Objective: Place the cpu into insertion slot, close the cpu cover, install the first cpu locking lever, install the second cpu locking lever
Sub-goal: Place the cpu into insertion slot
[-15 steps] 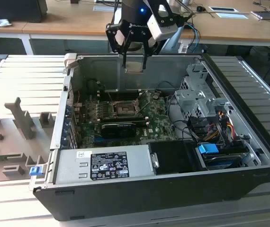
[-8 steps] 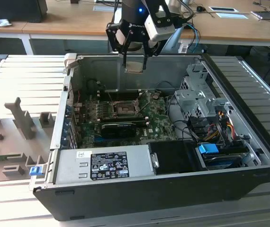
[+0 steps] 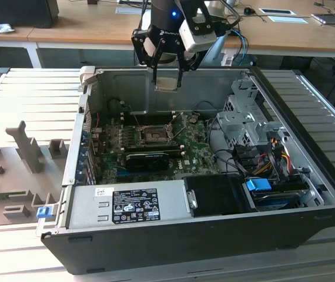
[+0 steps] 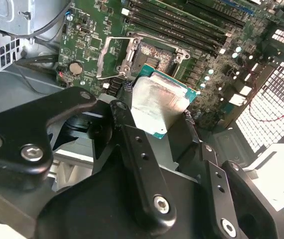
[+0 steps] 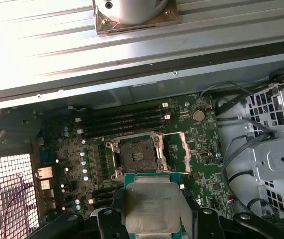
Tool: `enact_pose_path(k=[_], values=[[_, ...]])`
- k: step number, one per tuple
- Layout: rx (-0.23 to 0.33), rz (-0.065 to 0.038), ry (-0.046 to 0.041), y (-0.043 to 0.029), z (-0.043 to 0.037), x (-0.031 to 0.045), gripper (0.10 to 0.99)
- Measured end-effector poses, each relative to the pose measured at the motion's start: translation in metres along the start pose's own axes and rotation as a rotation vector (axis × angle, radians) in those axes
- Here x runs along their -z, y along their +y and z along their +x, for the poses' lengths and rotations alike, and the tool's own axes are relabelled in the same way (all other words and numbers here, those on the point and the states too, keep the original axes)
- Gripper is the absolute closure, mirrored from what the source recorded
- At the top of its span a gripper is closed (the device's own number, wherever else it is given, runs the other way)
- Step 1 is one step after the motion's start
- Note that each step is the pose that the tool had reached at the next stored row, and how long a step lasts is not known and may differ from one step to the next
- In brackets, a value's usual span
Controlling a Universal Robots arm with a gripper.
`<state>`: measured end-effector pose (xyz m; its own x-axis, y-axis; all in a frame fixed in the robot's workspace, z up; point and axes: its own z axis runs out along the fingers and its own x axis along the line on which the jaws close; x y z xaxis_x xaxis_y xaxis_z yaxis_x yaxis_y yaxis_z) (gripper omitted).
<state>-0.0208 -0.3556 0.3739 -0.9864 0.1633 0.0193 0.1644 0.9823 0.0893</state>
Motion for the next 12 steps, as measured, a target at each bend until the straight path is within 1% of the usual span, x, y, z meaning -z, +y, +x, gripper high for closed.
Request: enact_pose_path(k=[12], values=[[-0.04,-0.001,-0.0037,0.0,0.0,0.0,0.557]])
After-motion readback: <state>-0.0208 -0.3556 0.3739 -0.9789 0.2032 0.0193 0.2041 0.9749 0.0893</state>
